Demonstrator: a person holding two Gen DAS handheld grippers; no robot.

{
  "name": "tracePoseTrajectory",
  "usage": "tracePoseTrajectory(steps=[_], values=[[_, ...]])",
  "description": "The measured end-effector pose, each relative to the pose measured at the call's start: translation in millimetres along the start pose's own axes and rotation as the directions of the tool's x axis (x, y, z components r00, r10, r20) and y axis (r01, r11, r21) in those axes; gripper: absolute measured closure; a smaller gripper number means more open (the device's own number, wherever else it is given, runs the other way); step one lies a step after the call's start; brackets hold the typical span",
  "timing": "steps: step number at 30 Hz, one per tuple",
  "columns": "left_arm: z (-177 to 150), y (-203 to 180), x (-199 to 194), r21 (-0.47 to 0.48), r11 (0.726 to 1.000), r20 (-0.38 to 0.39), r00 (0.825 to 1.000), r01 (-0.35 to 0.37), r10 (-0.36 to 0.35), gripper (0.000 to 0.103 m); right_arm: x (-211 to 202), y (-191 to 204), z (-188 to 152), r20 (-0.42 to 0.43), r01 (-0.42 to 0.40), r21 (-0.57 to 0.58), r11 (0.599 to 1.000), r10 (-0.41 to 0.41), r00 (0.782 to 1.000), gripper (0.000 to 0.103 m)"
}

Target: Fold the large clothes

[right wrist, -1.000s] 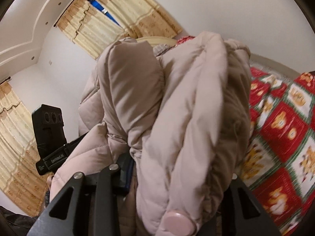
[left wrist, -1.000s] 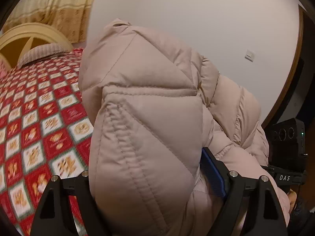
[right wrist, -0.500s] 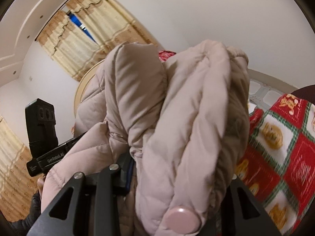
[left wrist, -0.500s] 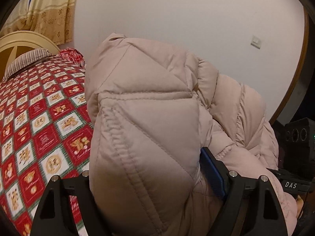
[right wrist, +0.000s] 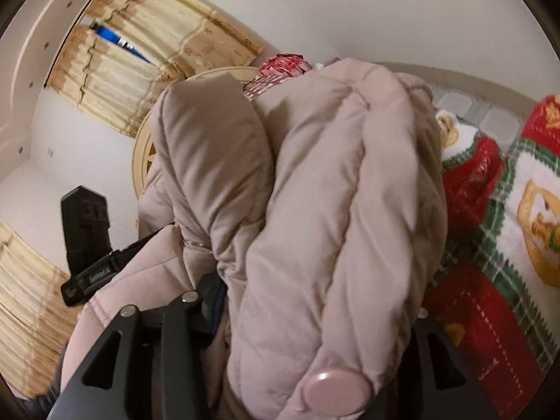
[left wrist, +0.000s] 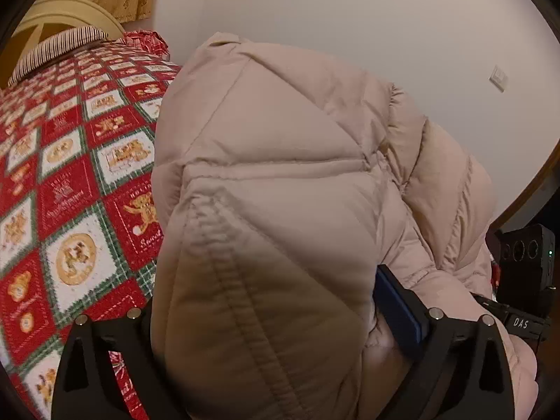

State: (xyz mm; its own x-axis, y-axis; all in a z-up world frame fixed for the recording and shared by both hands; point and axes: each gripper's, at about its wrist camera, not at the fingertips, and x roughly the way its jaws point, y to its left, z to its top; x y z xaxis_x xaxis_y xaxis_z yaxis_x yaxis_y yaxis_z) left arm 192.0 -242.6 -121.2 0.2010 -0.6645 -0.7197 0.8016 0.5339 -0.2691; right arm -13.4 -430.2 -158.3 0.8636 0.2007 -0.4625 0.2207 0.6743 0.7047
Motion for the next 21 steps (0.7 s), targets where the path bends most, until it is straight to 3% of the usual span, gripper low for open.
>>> tracePoseTrajectory(steps=[6, 8, 10, 11, 12, 14, 18, 21], values=[[-5.0, -18.3, -6.9, 0.063, 0.996, 0.023, 0.998, -0.059, 0.057, 0.001, -34.3, -2.3, -6.9, 0.009, 0.087, 0.058, 0.994, -0.088, 0.996, 0.029], [-7.1, -20.1, -9.3, 0.068, 0.995, 0.032, 0.997, -0.068, 0.066, 0.001, -60.2, 3.2, -7.1, 0.057, 0.098, 0.06, 0.993, -0.102, 0.993, 0.029], [-8.6, -17.4, -10.0, 0.058, 0.996, 0.036, 0.997, -0.065, 0.063, 0.001, -99.1, 14.2, -13.8, 0.143, 0.172, 0.01, 0.985, -0.171, 0.975, 0.029], [-9.8, -17.7, -10.7, 0.055, 0.996, 0.037, 0.997, -0.064, 0.062, 0.001, -118.4, 22.1, -16.3, 0.198, 0.224, -0.021, 0.974, -0.216, 0.956, 0.034], [-10.7, -19.2, -11.6, 0.057, 0.996, 0.039, 0.997, -0.069, 0.067, 0.001, -134.2, 32.4, -17.3, 0.246, 0.265, -0.062, 0.962, -0.243, 0.938, 0.052], [-10.8, -22.2, -12.7, 0.071, 0.994, 0.046, 0.995, -0.088, 0.085, 0.001, -146.5, 49.7, -13.1, 0.268, 0.321, -0.144, 0.936, -0.275, 0.923, 0.077], [-11.9, -27.9, -16.8, 0.105, 0.983, 0.071, 0.987, -0.148, 0.141, 0.001, -124.3, 108.2, 2.8, 0.272, 0.355, -0.338, 0.871, -0.271, 0.923, 0.078], [-12.9, -30.7, -19.0, 0.119, 0.976, 0.08, 0.982, -0.181, 0.173, 0.001, -96.8, 125.8, 15.8, 0.265, 0.359, -0.346, 0.867, -0.276, 0.924, 0.078]])
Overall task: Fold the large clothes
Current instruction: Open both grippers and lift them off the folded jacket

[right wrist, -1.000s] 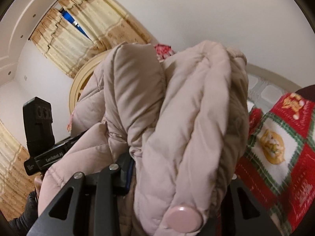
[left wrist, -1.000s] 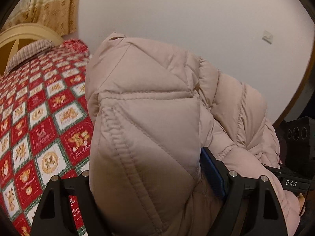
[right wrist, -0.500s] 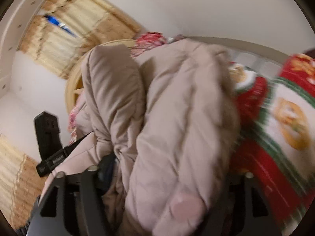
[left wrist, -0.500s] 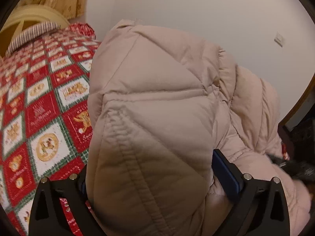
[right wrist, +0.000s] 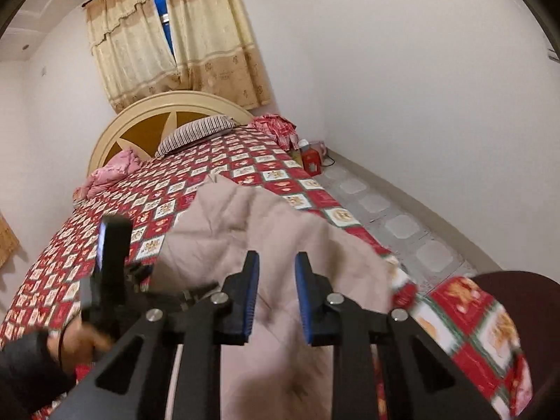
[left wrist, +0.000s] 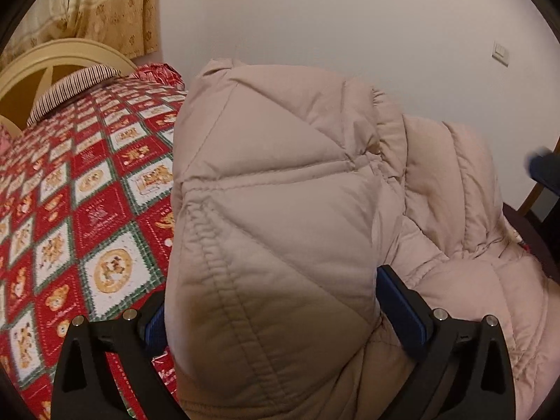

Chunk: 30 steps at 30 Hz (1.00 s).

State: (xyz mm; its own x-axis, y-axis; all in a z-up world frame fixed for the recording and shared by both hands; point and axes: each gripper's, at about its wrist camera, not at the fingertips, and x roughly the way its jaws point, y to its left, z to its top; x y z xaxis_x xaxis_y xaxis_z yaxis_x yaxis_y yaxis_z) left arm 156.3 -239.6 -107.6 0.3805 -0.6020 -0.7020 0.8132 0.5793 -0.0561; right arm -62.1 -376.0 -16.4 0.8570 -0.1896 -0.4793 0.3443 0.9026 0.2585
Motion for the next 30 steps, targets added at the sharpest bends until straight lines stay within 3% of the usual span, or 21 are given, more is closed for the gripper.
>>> tracePoseTrajectory(steps=[2, 5, 7, 12, 18, 21, 25, 30], values=[[-0.5, -1.2, -0.9, 0.009, 1.0, 0.004, 1.0, -0.015, 0.015, 0.001, 19.8, -3.8, 0.8, -0.052, 0.029, 0.046, 0.999, -0.027, 0.998, 0.078], [-1.4, 0.8, 0.1, 0.004, 1.0, 0.005, 1.0, -0.014, 0.014, 0.001, 55.9, -10.0, -19.3, -0.205, 0.097, 0.07, 0.993, -0.081, 0.975, 0.077], [-1.7, 0.5, -0.3, 0.0, 1.0, 0.004, 1.0, -0.018, 0.018, 0.001, 68.7, -9.6, -31.1, -0.242, 0.162, 0.044, 0.986, -0.147, 0.959, 0.078], [-0.8, 3.9, -3.7, -0.013, 0.999, -0.001, 0.999, -0.036, 0.036, 0.001, 65.4, -16.5, -57.3, -0.186, 0.204, 0.106, 0.973, -0.182, 0.965, 0.078], [-8.4, 28.1, -27.9, -0.15, 0.989, -0.048, 0.999, -0.019, 0.012, 0.001, 61.7, -26.0, -67.0, -0.189, 0.209, 0.153, 0.966, -0.179, 0.966, 0.08], [-15.1, 27.1, -59.0, -0.145, 0.986, -0.008, 0.997, -0.079, 0.078, 0.001, 61.8, -21.2, -65.7, -0.193, 0.245, 0.115, 0.963, -0.22, 0.956, 0.08], [-23.9, 9.0, -101.8, -0.041, 0.981, 0.075, 0.979, -0.188, 0.191, 0.001, 59.7, -15.1, -65.0, -0.179, 0.292, 0.076, 0.953, -0.275, 0.945, 0.08], [-37.6, 2.3, -144.0, -0.058, 0.975, 0.133, 0.966, -0.215, 0.221, 0.001, 43.1, -11.2, -66.4, -0.144, 0.344, 0.031, 0.938, -0.337, 0.93, 0.075]])
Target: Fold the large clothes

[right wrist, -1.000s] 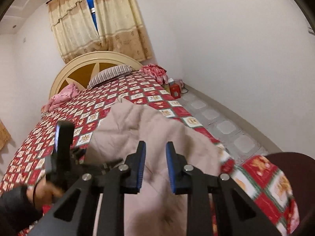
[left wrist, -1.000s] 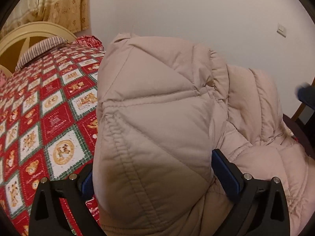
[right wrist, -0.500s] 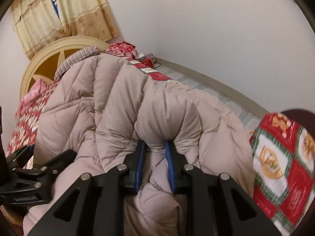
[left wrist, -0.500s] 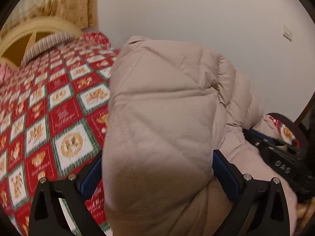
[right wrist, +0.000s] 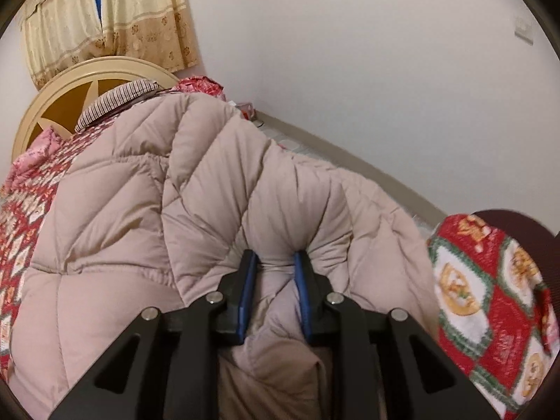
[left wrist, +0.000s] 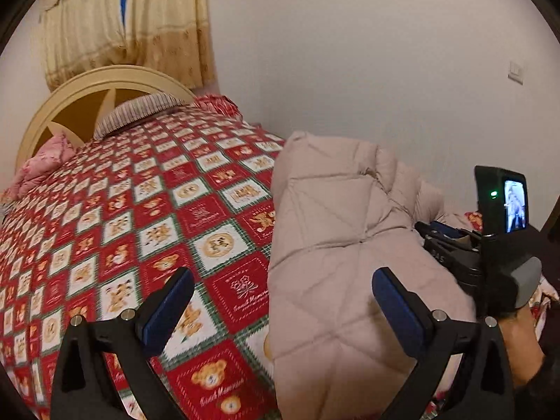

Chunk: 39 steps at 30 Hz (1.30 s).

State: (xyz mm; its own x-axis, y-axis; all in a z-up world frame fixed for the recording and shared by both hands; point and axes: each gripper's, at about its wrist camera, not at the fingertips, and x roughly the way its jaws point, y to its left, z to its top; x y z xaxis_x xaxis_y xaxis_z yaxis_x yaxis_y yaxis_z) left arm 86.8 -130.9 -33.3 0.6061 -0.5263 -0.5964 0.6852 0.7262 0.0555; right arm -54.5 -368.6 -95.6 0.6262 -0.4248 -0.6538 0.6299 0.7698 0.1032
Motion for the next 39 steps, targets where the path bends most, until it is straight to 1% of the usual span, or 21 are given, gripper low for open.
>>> tracePoseTrajectory(steps=[1, 2, 4, 6, 7, 9, 12, 13, 15, 16, 19, 21, 22, 24, 26, 28, 29, 32, 34, 36, 39], values=[[-1.4, 0.1, -9.2, -0.004, 1.0, 0.015, 1.0, -0.009, 0.009, 0.001, -6.2, -0.8, 0.1, 0.005, 0.015, -0.014, 1.0, -0.015, 1.0, 0.073], [-4.0, 1.1, -15.3, -0.006, 1.0, 0.025, 1.0, -0.014, 0.014, 0.001, -9.6, 0.2, -1.1, 0.008, 0.023, -0.018, 1.0, -0.023, 1.0, 0.066], [-5.3, 1.9, -26.5, -0.006, 0.999, 0.049, 0.998, -0.033, 0.034, 0.001, -26.9, -1.8, -4.3, 0.022, 0.037, -0.008, 0.999, -0.037, 0.999, 0.047], [-6.8, 0.2, -35.4, 0.003, 0.998, 0.061, 0.996, -0.06, 0.06, 0.001, -51.1, -9.2, -11.2, 0.061, 0.006, 0.038, 0.999, -0.008, 0.998, 0.022], [-7.3, -1.3, -37.6, 0.008, 0.998, 0.063, 0.996, -0.068, 0.067, 0.001, -65.9, -14.1, -15.0, 0.087, -0.036, 0.06, 0.998, 0.031, 0.996, 0.02], [-7.8, -5.1, -44.4, 0.014, 0.997, 0.067, 0.995, -0.079, 0.078, 0.001, -90.5, -19.2, -24.1, 0.117, -0.084, 0.055, 0.995, 0.077, 0.99, 0.019], [-10.8, -11.3, -57.8, 0.016, 0.997, 0.075, 0.994, -0.081, 0.08, 0.001, -131.3, -19.0, -39.2, 0.145, -0.1, -0.003, 0.995, 0.099, 0.984, 0.018], [-12.8, -13.4, -63.9, 0.019, 0.996, 0.087, 0.993, -0.083, 0.081, 0.001, -147.7, -21.4, -46.0, 0.148, -0.106, -0.016, 0.994, 0.107, 0.983, 0.017], [-17.2, -17.0, -75.1, 0.02, 0.996, 0.104, 0.991, -0.092, 0.089, 0.001, -167.3, -20.5, -52.8, 0.144, -0.116, -0.028, 0.993, 0.119, 0.982, 0.01], [-19.6, -18.7, -81.1, 0.02, 0.995, 0.112, 0.989, -0.098, 0.095, 0.001, -181.2, -23.0, -59.4, 0.144, -0.12, -0.034, 0.992, 0.123, 0.982, 0.009], [-24.7, -22.2, -94.5, 0.018, 0.992, 0.116, 0.986, -0.126, 0.123, 0.001, -201.3, -29.7, -69.4, 0.147, -0.116, -0.053, 0.992, 0.122, 0.981, 0.009], [-31.0, -22.6, -103.9, 0.018, 0.991, 0.124, 0.984, -0.134, 0.131, 0.001, -219.0, -35.3, -73.6, 0.148, -0.12, -0.04, 0.992, 0.125, 0.981, 0.009], [-34.2, -22.0, -109.1, 0.012, 0.991, 0.129, 0.983, -0.136, 0.134, 0.001, -218.9, -23.7, -69.6, 0.158, -0.129, -0.027, 0.991, 0.131, 0.979, 0.009], [-39.6, -19.7, -120.3, -0.009, 0.991, 0.137, 0.982, -0.132, 0.133, 0.001, -229.3, -21.2, -69.1, 0.203, -0.137, -0.006, 0.991, 0.135, 0.97, 0.003], [-40.0, -16.8, -128.8, -0.034, 0.991, 0.138, 0.982, -0.127, 0.131, 0.001, -244.2, -18.3, -64.8, 0.265, -0.14, -0.007, 0.99, 0.137, 0.955, 0.002], [-39.2, -15.3, -137.0, -0.051, 0.989, 0.151, 0.978, -0.139, 0.145, 0.001, -257.6, -13.2, -64.5, 0.308, -0.151, -0.016, 0.988, 0.149, 0.94, 0.002], [-38.4, -14.6, -142.3, -0.057, 0.987, 0.165, 0.974, -0.151, 0.158, 0.001, -265.1, -9.3, -63.5, 0.336, -0.168, -0.026, 0.985, 0.167, 0.927, 0.001], [-36.4, -14.7, -155.8, -0.062, 0.983, 0.186, 0.966, -0.172, 0.181, 0.001, -279.8, 1.1, -65.5, 0.38, -0.195, -0.058, 0.979, 0.202, 0.903, 0.0], [-37.2, -14.8, -161.8, -0.062, 0.984, 0.201, 0.963, -0.17, 0.179, 0.001, -285.7, 8.5, -65.9, 0.399, -0.199, -0.084, 0.976, 0.216, 0.891, 0.0], [-38.4, -14.9, -168.9, -0.058, 0.983, 0.224, 0.958, -0.172, 0.181, 0.001, -288.6, 15.7, -67.0, 0.416, -0.194, -0.103, 0.975, 0.22, 0.882, 0.0], [-38.5, -14.1, -177.4, -0.057, 0.978, 0.241, 0.948, -0.199, 0.207, 0.001, -290.2, 24.7, -69.1, 0.442, -0.179, -0.12, 0.976, 0.214, 0.871, 0.0]])
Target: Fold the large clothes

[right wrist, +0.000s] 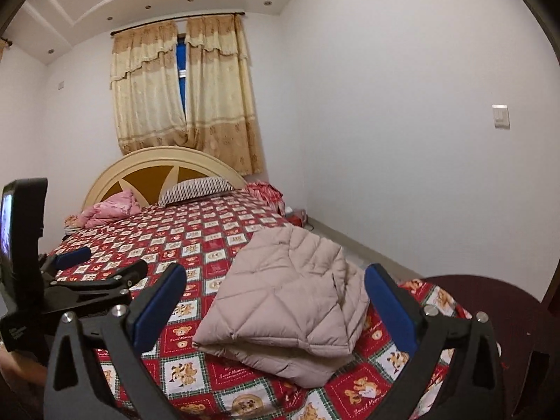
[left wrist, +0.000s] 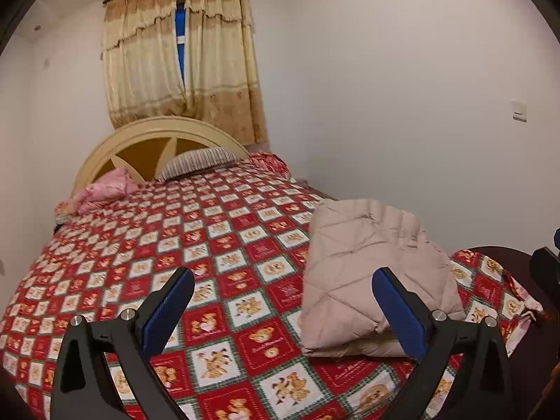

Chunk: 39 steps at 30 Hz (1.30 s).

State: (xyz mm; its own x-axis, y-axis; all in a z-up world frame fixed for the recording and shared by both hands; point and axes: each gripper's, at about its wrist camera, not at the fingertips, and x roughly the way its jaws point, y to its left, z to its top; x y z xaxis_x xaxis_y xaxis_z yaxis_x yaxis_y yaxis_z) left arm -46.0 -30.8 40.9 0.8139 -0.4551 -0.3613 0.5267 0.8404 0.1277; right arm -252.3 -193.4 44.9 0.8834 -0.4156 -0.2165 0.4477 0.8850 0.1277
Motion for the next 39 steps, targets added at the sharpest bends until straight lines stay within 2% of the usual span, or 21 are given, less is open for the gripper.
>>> tracePoseTrajectory(steps=[7, 39], values=[[3.8, 6.4, -17.2, -0.019, 0.999, 0.046, 0.998, -0.03, 0.031, 0.001, 2.7, 15.1, -5.2, 0.02, -0.004, 0.005, 1.0, 0.004, 1.0, 0.0], [-2.4, 4.5, -12.4, 0.005, 1.0, 0.021, 0.999, -0.025, 0.024, 0.001, 5.0, 19.3, -8.5, -0.007, 0.021, 0.048, 0.999, -0.021, 1.0, 0.0]])
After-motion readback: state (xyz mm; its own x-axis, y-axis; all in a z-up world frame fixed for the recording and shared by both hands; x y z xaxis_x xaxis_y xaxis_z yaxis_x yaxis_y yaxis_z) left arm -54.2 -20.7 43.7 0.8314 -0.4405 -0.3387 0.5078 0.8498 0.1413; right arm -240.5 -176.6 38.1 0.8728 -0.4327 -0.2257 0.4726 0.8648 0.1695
